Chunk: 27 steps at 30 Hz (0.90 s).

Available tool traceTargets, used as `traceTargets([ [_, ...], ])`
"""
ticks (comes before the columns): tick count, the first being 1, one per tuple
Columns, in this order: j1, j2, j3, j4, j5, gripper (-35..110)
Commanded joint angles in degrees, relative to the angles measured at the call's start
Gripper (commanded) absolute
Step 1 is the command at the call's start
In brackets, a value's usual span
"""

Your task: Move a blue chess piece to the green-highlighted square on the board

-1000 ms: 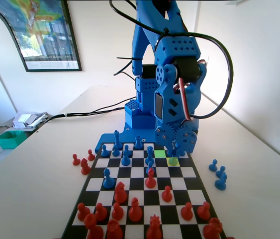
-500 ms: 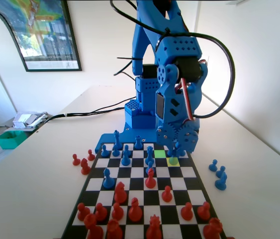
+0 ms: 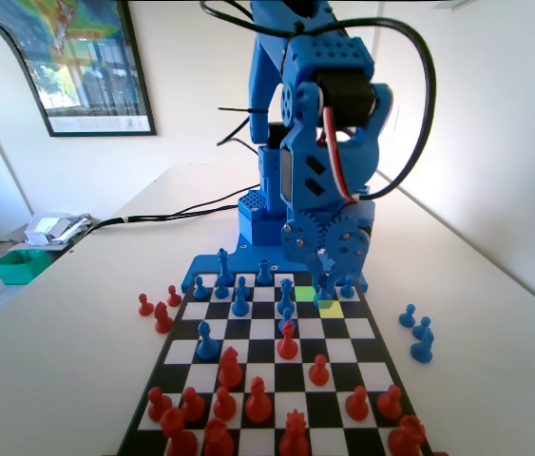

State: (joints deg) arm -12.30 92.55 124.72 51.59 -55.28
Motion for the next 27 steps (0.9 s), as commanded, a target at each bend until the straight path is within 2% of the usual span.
traceTargets([
  [1,-1.85,5.71,1.32,0.44,-1.67,1],
  [11,-2.02,8.09,10.81,-2.9,-3.25,1],
  [27,0.35,8.17,16.0,-7.21,-6.15,1],
])
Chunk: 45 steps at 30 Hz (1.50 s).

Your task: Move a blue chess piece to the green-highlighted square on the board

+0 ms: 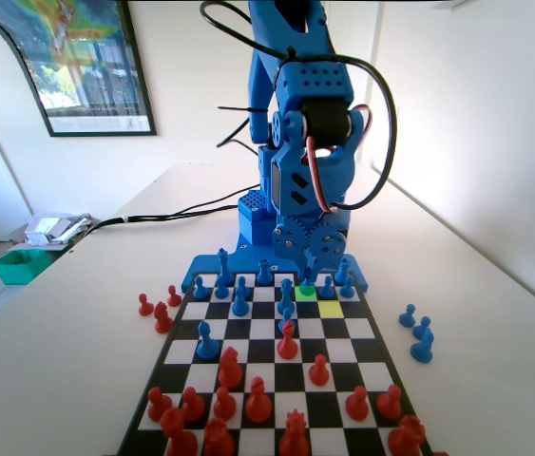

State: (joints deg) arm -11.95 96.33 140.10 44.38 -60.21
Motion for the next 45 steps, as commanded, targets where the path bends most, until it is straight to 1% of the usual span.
traceTargets([
  [1,0.0,4.39,0.88,-0.35,-1.23,1],
  [16,-1.05,4.39,2.46,-1.85,-1.14,1],
  [28,-0.88,4.39,2.37,-2.46,-1.41,10],
  [35,-0.7,4.57,1.32,-2.37,-1.14,11],
  [38,-0.62,5.01,-1.23,0.0,-0.97,11],
  [42,-0.18,5.19,-5.98,6.24,-1.49,11],
  [45,0.97,5.19,-8.35,8.35,-2.55,11],
])
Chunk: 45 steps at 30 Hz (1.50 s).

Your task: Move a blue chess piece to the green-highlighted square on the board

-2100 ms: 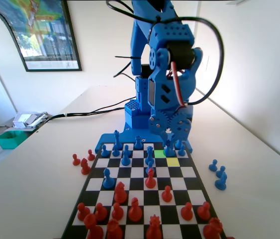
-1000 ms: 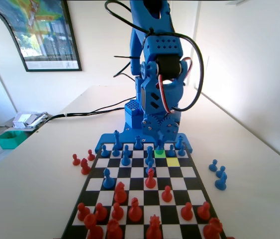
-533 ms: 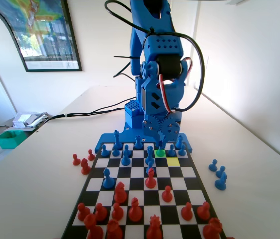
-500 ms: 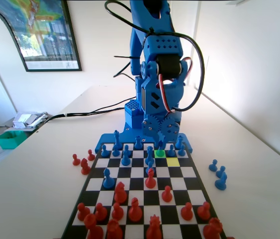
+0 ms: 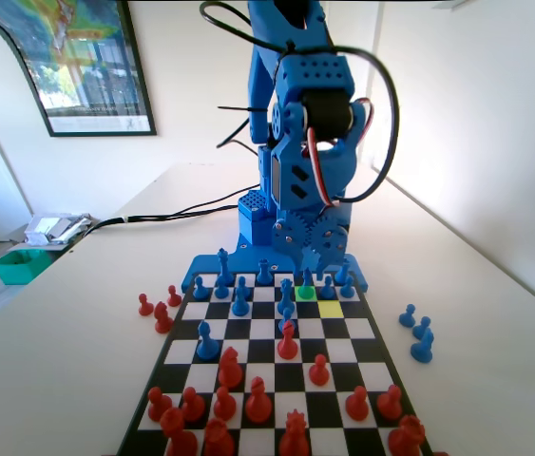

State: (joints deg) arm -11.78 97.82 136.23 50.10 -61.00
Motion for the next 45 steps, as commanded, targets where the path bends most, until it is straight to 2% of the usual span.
traceTargets([
  [1,1.23,3.78,-5.27,3.52,-2.29,11],
  [7,2.99,5.89,-9.67,10.2,-5.54,9],
  [13,4.66,9.49,-16.44,17.58,-8.0,1],
  [18,6.15,12.48,-23.64,25.22,-10.28,1],
  [35,9.58,35.42,-36.83,51.59,-30.23,1],
  [45,8.17,51.77,-29.88,53.88,-36.83,1],
])
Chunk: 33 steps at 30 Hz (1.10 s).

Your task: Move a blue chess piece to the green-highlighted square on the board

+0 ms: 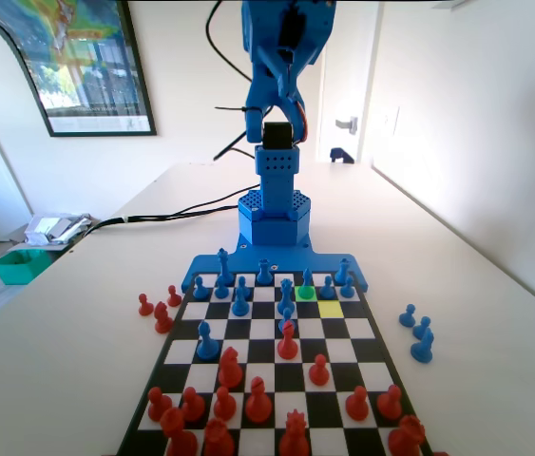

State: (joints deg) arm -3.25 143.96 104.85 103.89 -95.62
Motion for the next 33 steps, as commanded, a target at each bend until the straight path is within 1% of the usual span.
traceTargets([
  [1,-0.18,6.94,2.72,-0.35,-2.99,1],
  [5,0.44,11.43,7.29,-2.2,-5.19,1],
  [13,1.58,20.65,18.37,-9.23,-7.03,1],
  [16,2.29,21.36,19.42,-11.34,-6.86,1],
  [30,3.6,30.85,19.78,-13.62,-6.59,1],
  [33,4.75,31.03,19.86,-13.71,-6.33,4],
])
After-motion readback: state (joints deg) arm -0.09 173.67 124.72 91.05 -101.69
